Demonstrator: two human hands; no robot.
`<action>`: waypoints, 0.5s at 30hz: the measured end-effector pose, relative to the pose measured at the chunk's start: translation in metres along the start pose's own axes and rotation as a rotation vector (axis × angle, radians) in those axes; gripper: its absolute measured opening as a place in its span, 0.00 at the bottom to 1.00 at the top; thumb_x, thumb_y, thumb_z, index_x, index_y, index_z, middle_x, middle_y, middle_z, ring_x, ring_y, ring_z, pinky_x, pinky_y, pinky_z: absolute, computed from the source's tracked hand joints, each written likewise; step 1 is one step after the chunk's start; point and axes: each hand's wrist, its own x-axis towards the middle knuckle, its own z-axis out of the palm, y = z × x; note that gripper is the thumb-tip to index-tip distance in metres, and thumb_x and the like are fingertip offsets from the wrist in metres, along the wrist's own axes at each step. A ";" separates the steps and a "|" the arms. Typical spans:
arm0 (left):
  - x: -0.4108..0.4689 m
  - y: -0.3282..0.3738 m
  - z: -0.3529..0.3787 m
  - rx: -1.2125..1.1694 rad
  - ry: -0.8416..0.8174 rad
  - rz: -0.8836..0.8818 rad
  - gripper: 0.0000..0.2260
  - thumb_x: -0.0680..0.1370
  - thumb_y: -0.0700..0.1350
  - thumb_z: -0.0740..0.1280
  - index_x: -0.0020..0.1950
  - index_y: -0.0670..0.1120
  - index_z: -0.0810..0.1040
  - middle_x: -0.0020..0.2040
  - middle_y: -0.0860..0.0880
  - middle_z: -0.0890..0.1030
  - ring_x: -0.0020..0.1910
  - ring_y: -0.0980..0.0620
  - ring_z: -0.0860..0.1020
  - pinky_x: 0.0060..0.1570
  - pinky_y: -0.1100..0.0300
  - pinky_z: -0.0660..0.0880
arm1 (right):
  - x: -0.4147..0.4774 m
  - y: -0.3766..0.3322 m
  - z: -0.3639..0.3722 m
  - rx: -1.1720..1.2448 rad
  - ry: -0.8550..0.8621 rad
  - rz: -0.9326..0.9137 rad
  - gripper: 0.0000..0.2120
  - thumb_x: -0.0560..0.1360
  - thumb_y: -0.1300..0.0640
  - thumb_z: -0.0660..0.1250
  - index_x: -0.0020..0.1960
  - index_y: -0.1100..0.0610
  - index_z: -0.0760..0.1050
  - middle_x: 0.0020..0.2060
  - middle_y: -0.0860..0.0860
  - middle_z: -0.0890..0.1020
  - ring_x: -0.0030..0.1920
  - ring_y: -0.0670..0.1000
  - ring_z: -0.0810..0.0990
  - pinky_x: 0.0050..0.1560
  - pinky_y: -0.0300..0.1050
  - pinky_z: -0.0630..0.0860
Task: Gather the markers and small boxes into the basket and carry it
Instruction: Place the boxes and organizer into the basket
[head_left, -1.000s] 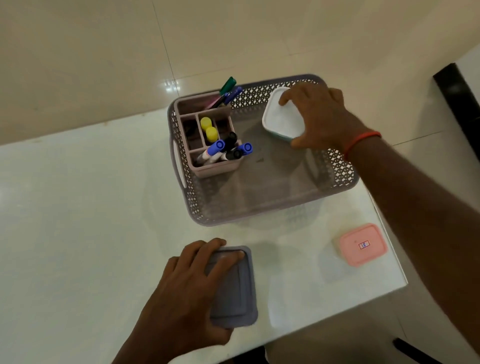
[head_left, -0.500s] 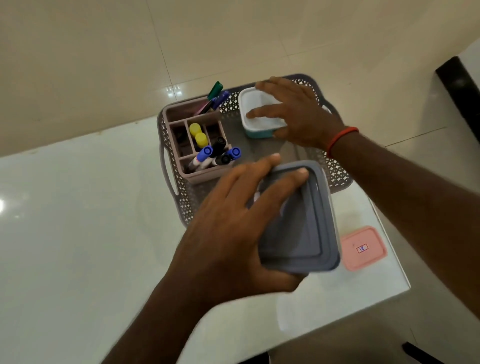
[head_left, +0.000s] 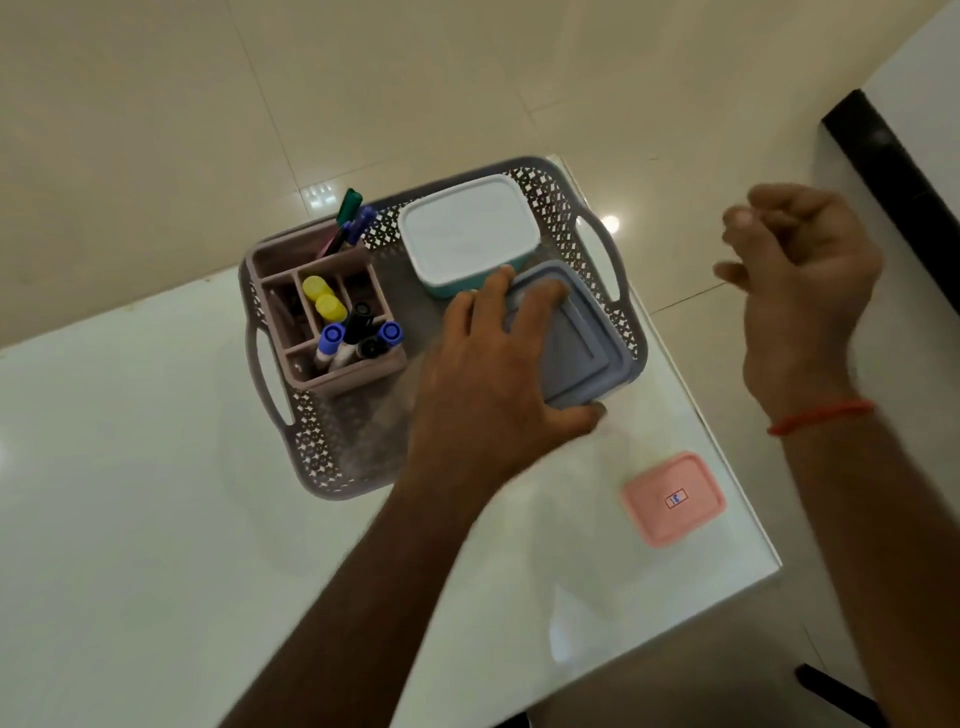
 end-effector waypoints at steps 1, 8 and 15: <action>0.007 -0.003 0.004 0.001 -0.012 -0.007 0.42 0.64 0.69 0.74 0.74 0.62 0.61 0.78 0.48 0.60 0.75 0.44 0.61 0.66 0.43 0.72 | -0.011 0.002 -0.010 -0.042 -0.018 -0.006 0.08 0.74 0.58 0.72 0.53 0.54 0.80 0.42 0.51 0.83 0.42 0.49 0.82 0.42 0.50 0.81; 0.035 -0.037 0.027 0.010 -0.124 0.037 0.40 0.63 0.71 0.72 0.73 0.62 0.68 0.80 0.47 0.59 0.77 0.43 0.58 0.71 0.42 0.67 | -0.092 0.017 -0.063 -0.380 -0.343 0.017 0.09 0.75 0.59 0.74 0.51 0.46 0.81 0.47 0.45 0.84 0.45 0.48 0.84 0.43 0.31 0.78; 0.028 -0.056 0.051 -0.020 -0.167 0.093 0.34 0.70 0.71 0.66 0.72 0.58 0.71 0.81 0.49 0.56 0.80 0.47 0.53 0.75 0.45 0.62 | -0.136 0.048 -0.087 -0.833 -0.874 0.001 0.35 0.63 0.27 0.67 0.66 0.39 0.73 0.70 0.43 0.72 0.69 0.49 0.68 0.66 0.54 0.68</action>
